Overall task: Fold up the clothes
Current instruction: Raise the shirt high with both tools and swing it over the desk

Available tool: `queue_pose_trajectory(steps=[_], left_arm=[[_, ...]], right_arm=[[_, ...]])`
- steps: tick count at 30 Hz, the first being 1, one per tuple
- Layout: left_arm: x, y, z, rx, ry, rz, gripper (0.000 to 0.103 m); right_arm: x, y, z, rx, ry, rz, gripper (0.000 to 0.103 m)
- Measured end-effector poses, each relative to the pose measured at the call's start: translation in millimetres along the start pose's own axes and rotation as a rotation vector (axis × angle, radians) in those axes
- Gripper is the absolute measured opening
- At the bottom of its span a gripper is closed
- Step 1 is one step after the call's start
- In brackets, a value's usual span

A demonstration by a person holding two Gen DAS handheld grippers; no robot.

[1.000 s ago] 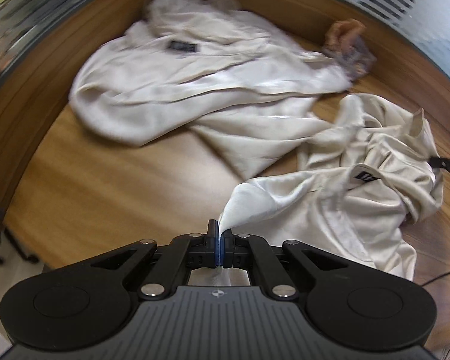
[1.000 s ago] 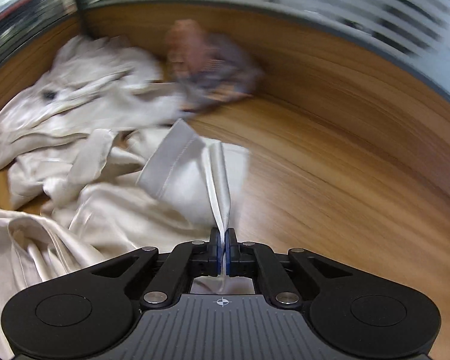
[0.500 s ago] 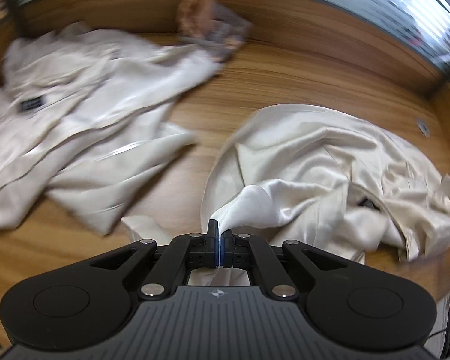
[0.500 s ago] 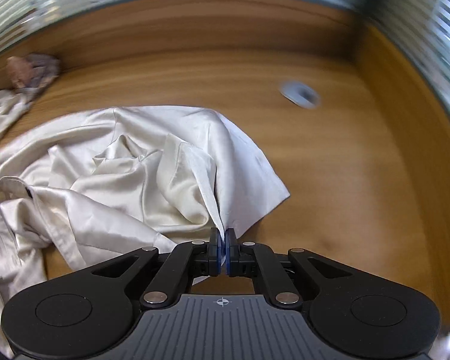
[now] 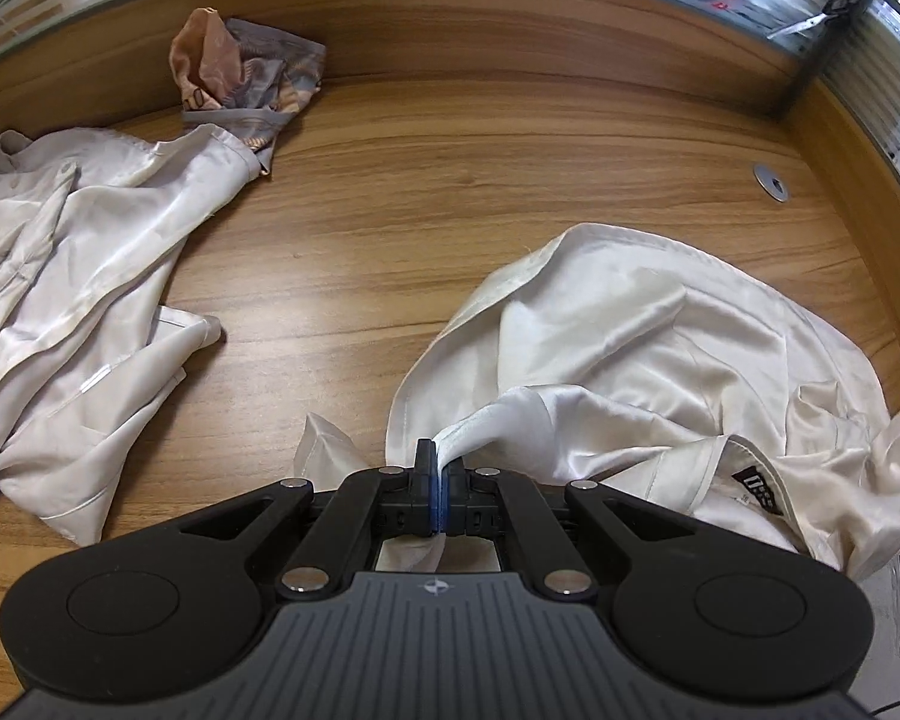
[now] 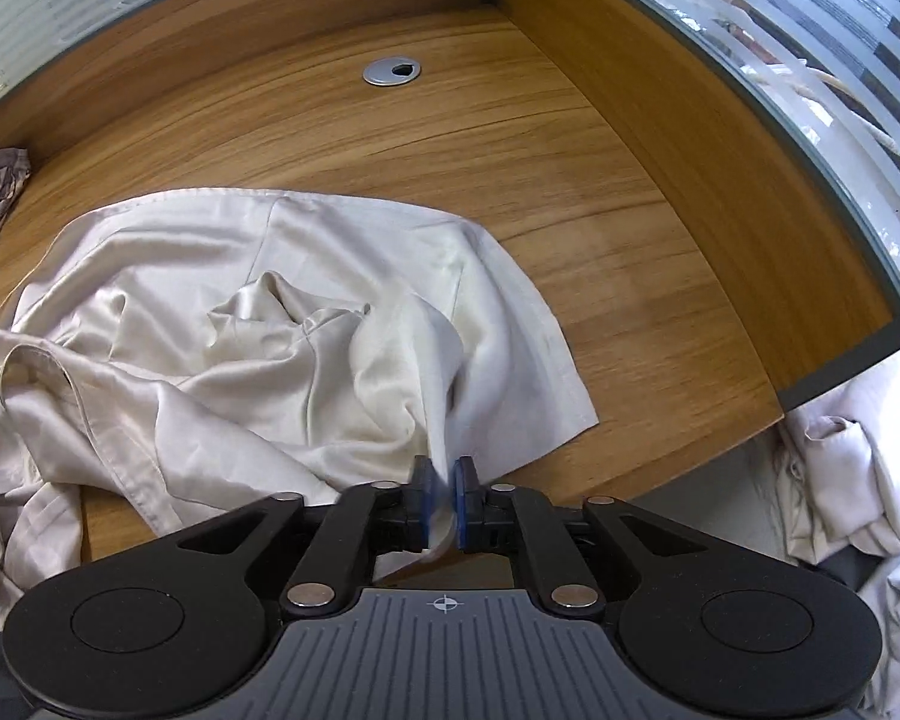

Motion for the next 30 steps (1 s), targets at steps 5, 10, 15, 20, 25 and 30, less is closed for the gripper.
queue_pose_trajectory(steps=[5, 10, 15, 20, 25, 30], left_arm=[[-1, -4, 5, 0.025, -0.035, 0.007, 0.001], [-6, -7, 6, 0.05, -0.054, 0.014, 0.001], [-10, -11, 4, 0.072, -0.067, 0.012, 0.001], [-17, -19, 3, 0.086, -0.086, 0.001, 0.001], [-23, -29, 7, 0.104, -0.119, -0.013, 0.001], [-14, -50, 15, 0.105, -0.146, -0.066, 0.001]], right_arm=[[11, 1, 30, 0.101, -0.171, -0.018, 0.04], [4, 12, 67, 0.261, -0.41, 0.043, 0.041], [-9, 35, 92, 0.323, -0.584, 0.094, 0.05], [-16, 53, 95, 0.334, -0.657, 0.13, 0.045], [-17, 62, 99, 0.369, -0.716, 0.187, 0.003], [10, 38, 103, 0.446, -0.703, 0.129, 0.003]])
Point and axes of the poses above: each gripper's, at about its wrist camera, not at the fingertips, and y roughly the way its jaws point, z to its left, x to its top, the point moved 5 cm from there along y, roughly the way its jaws point, and after that the axes turned 9 degrees about x, right-handed, at the moved point
